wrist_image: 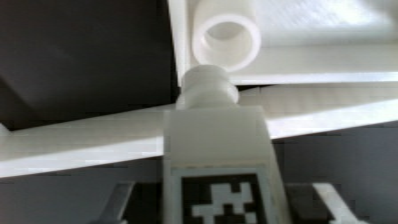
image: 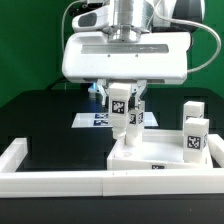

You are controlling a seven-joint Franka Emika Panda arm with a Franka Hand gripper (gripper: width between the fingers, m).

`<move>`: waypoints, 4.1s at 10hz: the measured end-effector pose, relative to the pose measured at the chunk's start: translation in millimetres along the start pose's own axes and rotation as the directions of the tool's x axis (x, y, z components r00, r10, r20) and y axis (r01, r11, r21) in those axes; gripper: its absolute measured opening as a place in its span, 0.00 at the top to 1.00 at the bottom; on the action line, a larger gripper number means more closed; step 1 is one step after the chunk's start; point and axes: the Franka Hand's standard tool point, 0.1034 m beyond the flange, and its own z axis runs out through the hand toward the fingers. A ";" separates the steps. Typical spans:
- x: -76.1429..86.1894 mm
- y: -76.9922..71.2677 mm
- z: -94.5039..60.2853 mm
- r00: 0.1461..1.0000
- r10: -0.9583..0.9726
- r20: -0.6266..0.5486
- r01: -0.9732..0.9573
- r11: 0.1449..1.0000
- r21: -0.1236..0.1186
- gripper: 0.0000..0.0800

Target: Assemble square table

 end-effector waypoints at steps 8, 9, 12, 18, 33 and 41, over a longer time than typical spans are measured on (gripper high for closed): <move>-16.0 -12.0 27.8 0.999 -0.038 0.027 0.039 0.999 -0.011 0.64; -17.5 -12.3 29.2 0.999 -0.040 0.030 0.041 0.999 -0.012 0.64; -20.9 -11.6 32.5 0.999 -0.046 0.027 0.046 0.999 -0.016 0.64; -19.5 -13.7 33.3 0.998 -0.055 -0.001 0.055 0.998 -0.018 0.54; -3.3 -6.9 8.8 0.990 -0.054 0.134 0.051 0.998 0.024 0.19; -7.5 2.1 14.9 0.774 -0.021 0.632 -0.017 0.998 0.054 0.19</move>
Offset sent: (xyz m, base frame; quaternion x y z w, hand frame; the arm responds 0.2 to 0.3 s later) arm 0.0124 0.0111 -0.0148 -0.0040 0.0185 0.0134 0.9997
